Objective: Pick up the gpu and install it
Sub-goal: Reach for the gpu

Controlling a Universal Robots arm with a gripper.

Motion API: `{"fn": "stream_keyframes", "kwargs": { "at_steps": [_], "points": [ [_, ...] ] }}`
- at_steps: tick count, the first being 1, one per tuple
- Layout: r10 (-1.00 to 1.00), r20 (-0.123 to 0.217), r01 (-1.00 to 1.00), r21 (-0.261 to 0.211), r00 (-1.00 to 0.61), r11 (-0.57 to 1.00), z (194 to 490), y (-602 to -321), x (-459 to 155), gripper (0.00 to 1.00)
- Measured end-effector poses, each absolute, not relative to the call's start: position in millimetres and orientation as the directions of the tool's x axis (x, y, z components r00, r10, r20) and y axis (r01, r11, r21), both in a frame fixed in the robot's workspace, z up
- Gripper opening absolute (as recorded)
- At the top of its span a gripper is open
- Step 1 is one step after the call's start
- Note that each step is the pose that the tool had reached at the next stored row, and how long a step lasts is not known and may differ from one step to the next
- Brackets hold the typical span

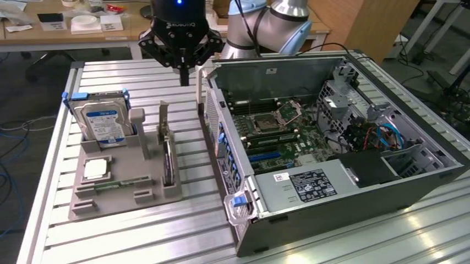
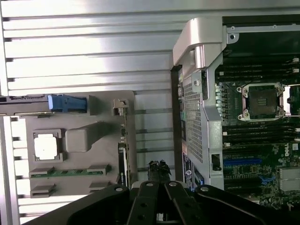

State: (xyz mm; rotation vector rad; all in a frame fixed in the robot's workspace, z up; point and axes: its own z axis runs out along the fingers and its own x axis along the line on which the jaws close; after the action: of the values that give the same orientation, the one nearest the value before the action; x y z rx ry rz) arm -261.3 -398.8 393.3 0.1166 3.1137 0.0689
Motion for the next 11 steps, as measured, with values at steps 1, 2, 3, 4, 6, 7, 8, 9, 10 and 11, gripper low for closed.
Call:
{"fn": "stream_keyframes", "kwargs": {
  "at_steps": [1, 2, 3, 4, 6, 7, 8, 9, 10, 11],
  "points": [
    [0.075, -0.023, 0.074, 0.045, -0.997, 0.996, 393, -399, -263, 0.11],
    [0.075, -0.023, 0.074, 0.045, -0.997, 0.996, 393, -399, -265, 0.11],
    [0.075, -0.023, 0.074, 0.045, -0.997, 0.996, 393, -399, -267, 0.11],
    [0.075, -0.023, 0.074, 0.045, -0.997, 0.996, 393, -399, -269, 0.11],
    [0.075, -0.023, 0.074, 0.045, -0.997, 0.996, 393, -399, -273, 0.11],
    [0.075, -0.023, 0.074, 0.045, -0.997, 0.996, 393, -399, -275, 0.11],
    [0.075, -0.023, 0.074, 0.045, -0.997, 0.996, 393, -399, -277, 0.11],
    [0.075, -0.023, 0.074, 0.045, -0.997, 0.996, 393, -399, -279, 0.11],
    [0.075, -0.023, 0.074, 0.045, -0.997, 0.996, 393, -399, -281, 0.11],
    [0.075, -0.023, 0.074, 0.045, -0.997, 0.996, 393, -399, -283, 0.11]
  ]
}}
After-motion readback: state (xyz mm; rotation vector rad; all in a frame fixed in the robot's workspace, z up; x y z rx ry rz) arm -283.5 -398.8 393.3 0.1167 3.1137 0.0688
